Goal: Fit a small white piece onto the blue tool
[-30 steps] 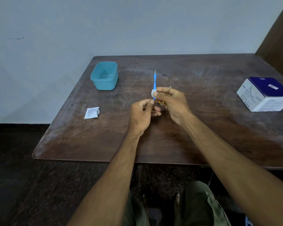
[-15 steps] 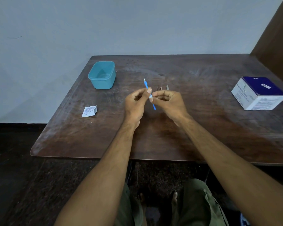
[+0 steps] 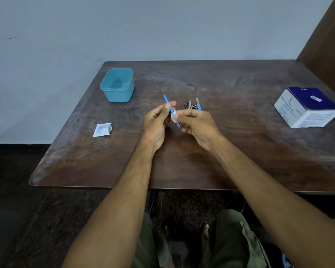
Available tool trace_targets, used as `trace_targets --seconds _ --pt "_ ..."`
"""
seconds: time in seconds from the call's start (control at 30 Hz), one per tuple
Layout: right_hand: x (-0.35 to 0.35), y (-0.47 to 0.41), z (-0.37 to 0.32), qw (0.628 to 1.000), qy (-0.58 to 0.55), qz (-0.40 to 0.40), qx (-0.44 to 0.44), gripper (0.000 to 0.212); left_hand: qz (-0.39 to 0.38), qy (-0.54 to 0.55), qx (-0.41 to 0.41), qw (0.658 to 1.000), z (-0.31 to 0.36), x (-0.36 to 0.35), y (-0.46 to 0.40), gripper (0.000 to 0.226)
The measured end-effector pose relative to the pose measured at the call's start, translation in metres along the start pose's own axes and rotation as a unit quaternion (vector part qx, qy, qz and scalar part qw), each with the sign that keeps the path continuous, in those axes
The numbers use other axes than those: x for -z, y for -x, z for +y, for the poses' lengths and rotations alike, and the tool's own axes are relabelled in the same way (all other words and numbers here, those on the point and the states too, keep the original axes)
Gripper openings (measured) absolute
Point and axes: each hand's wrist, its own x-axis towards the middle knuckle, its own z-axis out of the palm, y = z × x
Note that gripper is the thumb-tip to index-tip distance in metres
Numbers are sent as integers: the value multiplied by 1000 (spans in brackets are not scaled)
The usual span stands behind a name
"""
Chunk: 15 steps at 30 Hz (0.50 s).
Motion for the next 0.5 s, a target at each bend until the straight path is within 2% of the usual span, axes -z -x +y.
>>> trace_targets --seconds 0.13,0.4,0.5 --pt "5 8 3 998 34 -42 -23 5 21 19 7 1000 -2 1 0 19" --pt "-5 -1 1 999 0 -20 -31 6 21 5 7 1000 -2 2 -1 21" --pt "2 2 5 998 35 -40 -44 10 25 18 8 999 -1 3 -1 22"
